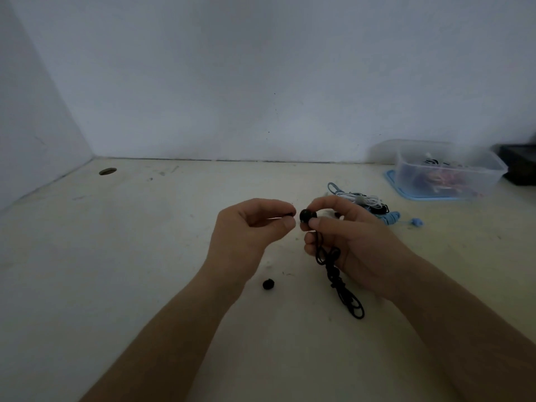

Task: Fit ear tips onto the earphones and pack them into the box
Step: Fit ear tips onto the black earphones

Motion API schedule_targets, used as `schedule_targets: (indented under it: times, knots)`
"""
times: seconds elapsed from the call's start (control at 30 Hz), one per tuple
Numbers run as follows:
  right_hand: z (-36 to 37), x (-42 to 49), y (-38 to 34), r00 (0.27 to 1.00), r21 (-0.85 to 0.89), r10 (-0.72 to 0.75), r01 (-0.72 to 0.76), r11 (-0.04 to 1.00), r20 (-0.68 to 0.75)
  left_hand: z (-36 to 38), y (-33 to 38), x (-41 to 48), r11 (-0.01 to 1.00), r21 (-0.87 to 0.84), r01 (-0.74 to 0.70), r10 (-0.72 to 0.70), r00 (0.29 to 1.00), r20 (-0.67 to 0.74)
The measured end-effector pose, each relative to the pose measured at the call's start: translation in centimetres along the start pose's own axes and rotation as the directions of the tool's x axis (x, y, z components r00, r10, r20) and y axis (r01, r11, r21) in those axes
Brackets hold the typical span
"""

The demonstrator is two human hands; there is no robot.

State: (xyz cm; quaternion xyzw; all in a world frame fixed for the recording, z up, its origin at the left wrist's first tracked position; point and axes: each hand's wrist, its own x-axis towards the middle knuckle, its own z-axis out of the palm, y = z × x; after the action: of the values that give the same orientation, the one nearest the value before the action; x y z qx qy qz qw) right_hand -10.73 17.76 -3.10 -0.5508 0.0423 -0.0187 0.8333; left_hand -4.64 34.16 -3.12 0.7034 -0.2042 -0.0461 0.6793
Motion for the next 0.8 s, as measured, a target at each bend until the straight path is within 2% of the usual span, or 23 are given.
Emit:
schedule_targets:
  times: [0.17,0.27,0.5,0.8]
  knots:
    - [-0.21,-0.01,-0.07,0.999,-0.074,-0.036,0.034,0.997,-0.016,-0.1,-0.28,-0.03,0.985,-0.131,0.108,-0.1,0.993,0.067]
    - [-0.1,-0.04,-0.19,0.999,-0.054,-0.031,0.032,0.998,0.006,0.01,-0.33,-0.05,0.972,-0.192,0.139,-0.124,0.988,0.089]
    - [-0.06,-0.03,-0.1,0.999,-0.019,-0.04,0.039,0.999,-0.027,0.08,-0.18,-0.03,0.932,-0.31,0.189,-0.157,0.98,0.124]
    - [-0.21,-0.15,-0.2,0.996,-0.143,-0.081,0.073,0.987,-0.045,0.16,-0.24,0.06,0.912,-0.361,0.196,-0.156,0.978,0.139]
